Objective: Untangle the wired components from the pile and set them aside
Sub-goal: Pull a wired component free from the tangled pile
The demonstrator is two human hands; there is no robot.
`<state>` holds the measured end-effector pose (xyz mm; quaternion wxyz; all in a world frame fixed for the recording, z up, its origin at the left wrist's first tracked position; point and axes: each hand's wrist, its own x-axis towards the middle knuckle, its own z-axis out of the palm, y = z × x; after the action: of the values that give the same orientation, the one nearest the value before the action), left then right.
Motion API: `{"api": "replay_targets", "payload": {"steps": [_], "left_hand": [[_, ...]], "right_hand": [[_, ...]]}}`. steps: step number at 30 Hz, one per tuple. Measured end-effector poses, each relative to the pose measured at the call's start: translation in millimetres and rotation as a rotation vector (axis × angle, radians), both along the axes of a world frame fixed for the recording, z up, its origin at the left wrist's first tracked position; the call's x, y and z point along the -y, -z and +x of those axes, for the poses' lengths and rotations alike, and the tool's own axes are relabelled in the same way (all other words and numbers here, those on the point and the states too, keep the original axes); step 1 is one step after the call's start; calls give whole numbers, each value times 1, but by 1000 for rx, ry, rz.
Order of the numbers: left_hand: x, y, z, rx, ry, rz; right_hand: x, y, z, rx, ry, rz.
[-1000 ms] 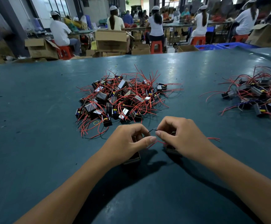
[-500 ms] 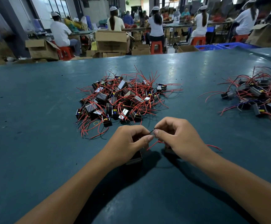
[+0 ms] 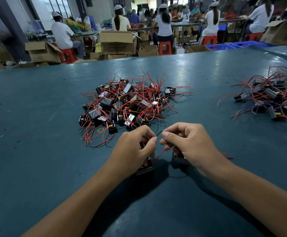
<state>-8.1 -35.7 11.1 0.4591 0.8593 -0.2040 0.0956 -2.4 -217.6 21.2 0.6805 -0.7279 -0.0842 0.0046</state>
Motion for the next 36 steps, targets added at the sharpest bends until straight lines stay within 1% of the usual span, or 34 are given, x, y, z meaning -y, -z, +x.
{"api": "replay_targets", "payload": {"steps": [12,30,36], "left_hand": [[2,-3,-5,-17,-16,13],[0,-3,-3,63,-42,49],[1,-3,-3,65,-34,54]], "right_hand": [[-1,6,-1,136,-25,14],[-2,9,0,115,-15,-6],[-2,10,0,122,-25,-11]]}}
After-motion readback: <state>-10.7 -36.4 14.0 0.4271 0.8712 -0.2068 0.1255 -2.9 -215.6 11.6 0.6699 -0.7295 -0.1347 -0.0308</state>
